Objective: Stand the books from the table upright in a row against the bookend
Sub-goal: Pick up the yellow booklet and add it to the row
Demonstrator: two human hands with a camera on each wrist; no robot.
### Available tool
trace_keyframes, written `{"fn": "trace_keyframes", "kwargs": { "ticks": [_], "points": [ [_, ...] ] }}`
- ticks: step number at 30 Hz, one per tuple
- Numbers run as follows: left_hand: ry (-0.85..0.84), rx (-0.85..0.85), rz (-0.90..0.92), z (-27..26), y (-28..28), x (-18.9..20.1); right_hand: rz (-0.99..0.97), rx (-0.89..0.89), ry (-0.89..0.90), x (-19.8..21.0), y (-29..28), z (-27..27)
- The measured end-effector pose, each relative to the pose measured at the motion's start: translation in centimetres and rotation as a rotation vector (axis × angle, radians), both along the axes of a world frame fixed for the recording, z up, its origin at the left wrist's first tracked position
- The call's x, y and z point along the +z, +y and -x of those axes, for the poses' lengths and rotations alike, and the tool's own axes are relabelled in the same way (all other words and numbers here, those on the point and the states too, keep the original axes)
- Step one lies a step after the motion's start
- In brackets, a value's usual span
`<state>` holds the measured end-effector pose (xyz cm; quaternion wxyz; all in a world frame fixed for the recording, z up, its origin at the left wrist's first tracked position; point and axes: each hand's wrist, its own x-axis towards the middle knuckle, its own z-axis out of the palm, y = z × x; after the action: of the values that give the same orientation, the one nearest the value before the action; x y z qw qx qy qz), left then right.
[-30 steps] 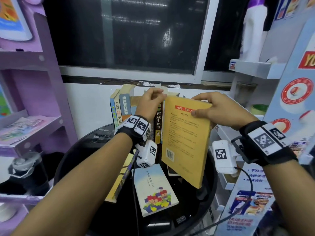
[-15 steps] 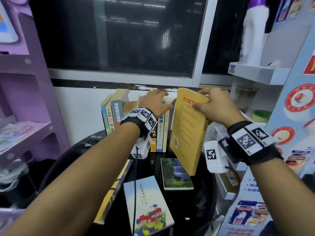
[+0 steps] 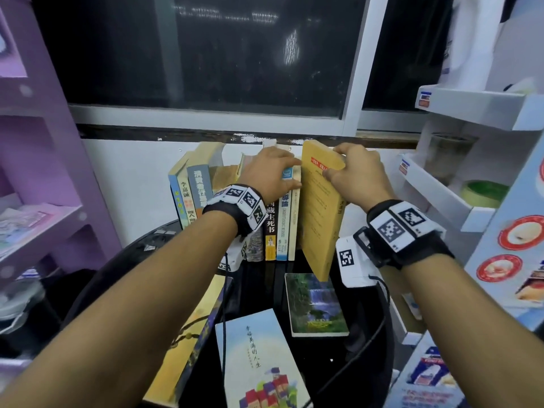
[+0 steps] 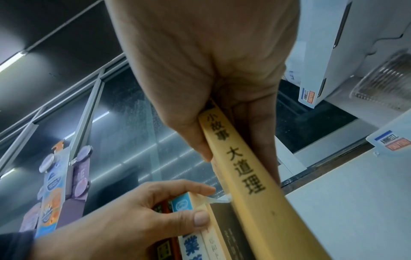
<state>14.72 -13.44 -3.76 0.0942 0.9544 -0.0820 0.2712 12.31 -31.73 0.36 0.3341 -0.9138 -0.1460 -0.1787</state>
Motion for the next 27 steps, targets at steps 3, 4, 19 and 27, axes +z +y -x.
{"fn": "trace_keyframes", "kwargs": {
  "ticks": [3,4,19,27],
  "points": [
    [-0.034,-0.039,-0.007,-0.1,0.4,-0.1,-0.018,-0.004,-0.012,-0.4,0.7,-0.9],
    [-0.044,-0.050,-0.012,-0.1,0.5,-0.1,-0.028,-0.002,-0.013,-0.6,0.9,-1.1],
    [-0.086,-0.085,0.005,-0.1,1.4,-0.4,-0.029,0.037,-0.031,-2.5,3.5,-4.6],
    [-0.062,-0.094,0.024,0.0,1.5,-0.4,-0.048,0.011,-0.003,-2.8,3.9,-6.0]
  ]
}}
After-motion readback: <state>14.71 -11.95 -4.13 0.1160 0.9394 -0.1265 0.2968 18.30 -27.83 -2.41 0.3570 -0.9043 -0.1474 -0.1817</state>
